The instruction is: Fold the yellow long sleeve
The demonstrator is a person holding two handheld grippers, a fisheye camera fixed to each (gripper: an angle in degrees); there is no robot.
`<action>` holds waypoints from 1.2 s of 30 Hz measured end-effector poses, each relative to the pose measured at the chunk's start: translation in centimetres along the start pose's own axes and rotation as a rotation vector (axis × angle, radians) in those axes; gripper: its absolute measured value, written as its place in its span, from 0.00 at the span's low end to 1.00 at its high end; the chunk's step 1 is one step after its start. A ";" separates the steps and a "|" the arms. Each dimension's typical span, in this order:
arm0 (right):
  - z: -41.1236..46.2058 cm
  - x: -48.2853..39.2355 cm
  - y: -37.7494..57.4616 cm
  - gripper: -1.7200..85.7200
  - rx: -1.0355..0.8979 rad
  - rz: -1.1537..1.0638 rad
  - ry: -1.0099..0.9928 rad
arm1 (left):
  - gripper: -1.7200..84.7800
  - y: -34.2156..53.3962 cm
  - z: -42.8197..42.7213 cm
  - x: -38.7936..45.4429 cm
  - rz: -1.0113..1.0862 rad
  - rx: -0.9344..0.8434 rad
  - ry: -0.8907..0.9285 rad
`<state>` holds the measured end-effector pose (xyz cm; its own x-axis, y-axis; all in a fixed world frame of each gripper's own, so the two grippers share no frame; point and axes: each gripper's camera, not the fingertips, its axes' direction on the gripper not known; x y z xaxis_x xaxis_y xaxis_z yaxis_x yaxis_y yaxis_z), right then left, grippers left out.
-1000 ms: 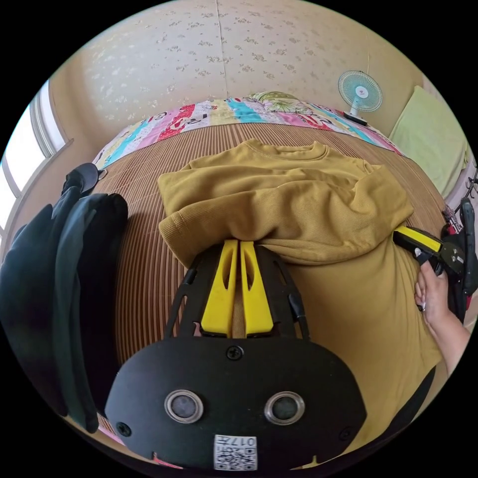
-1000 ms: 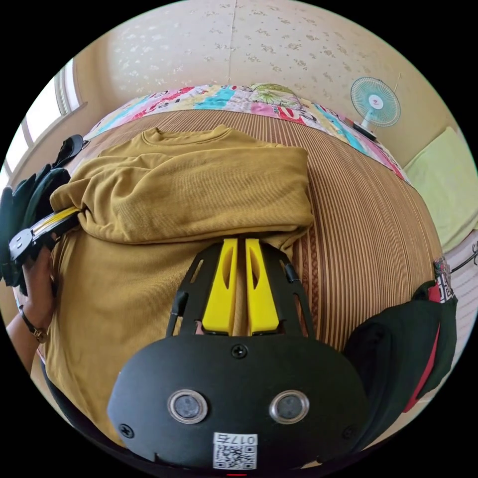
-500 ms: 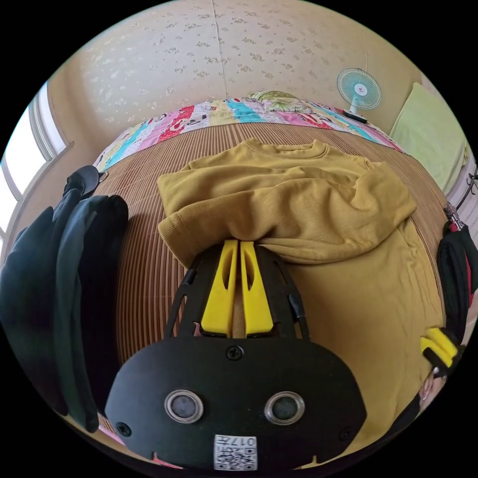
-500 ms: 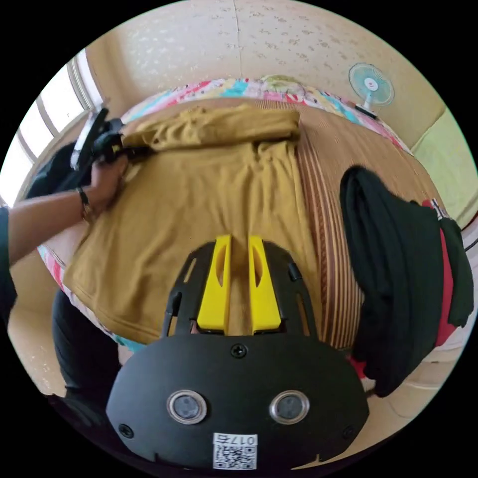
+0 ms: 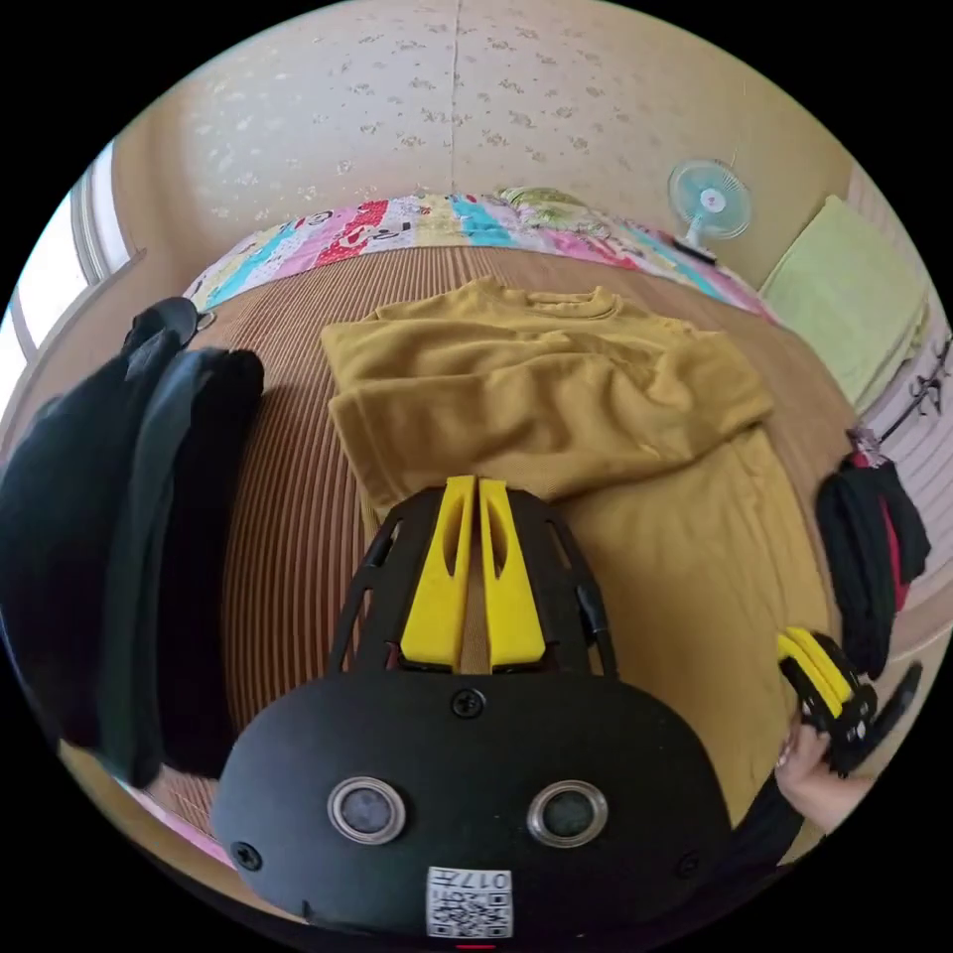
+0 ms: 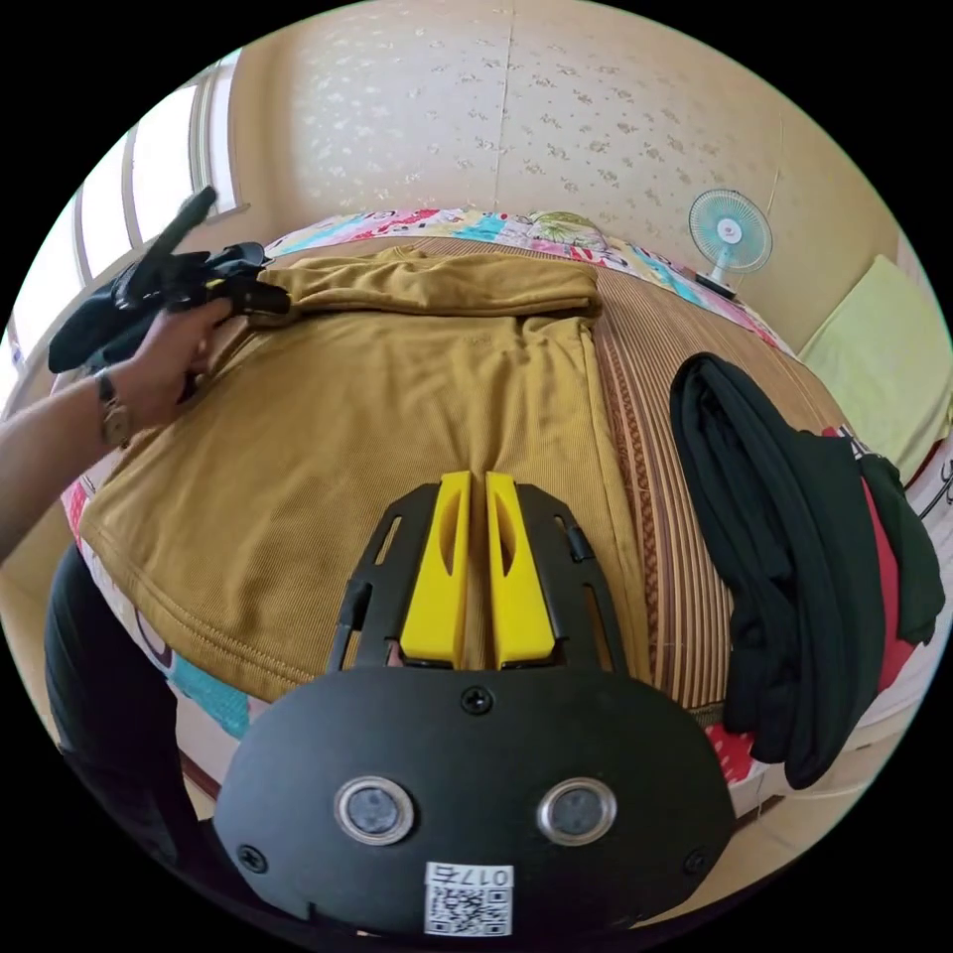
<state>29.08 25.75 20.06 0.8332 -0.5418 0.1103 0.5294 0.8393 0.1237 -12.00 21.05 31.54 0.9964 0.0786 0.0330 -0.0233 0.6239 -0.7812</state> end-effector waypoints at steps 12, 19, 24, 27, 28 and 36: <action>-1.7 4.0 -1.1 0.06 0.004 0.010 0.005 | 0.16 23.6 -19.0 -4.5 -0.166 0.087 0.163; -1.9 13.8 -3.9 0.07 -0.216 0.220 -0.443 | 0.14 19.0 -12.8 -6.4 -0.338 -0.143 0.176; -7.4 20.9 -1.2 0.09 -0.203 0.325 -0.753 | 0.08 20.4 -13.4 -5.9 -0.348 -0.072 0.115; -13.8 24.0 4.4 0.12 0.082 0.457 -0.627 | 0.08 21.0 -13.7 -6.9 -0.373 -0.063 0.178; -14.9 24.5 6.3 0.14 0.113 0.503 -0.537 | 0.07 21.2 -13.7 -7.4 -0.389 -0.064 0.207; -13.9 25.5 6.5 0.08 -0.155 0.406 -0.448 | 0.07 21.9 -15.3 -9.9 -0.466 -0.047 0.357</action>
<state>55.94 18.02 9.97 0.8424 -0.1164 0.5261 0.2299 0.9607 -0.1557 -21.08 22.01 4.56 0.8667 -0.4675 0.1741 0.4195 0.4940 -0.7616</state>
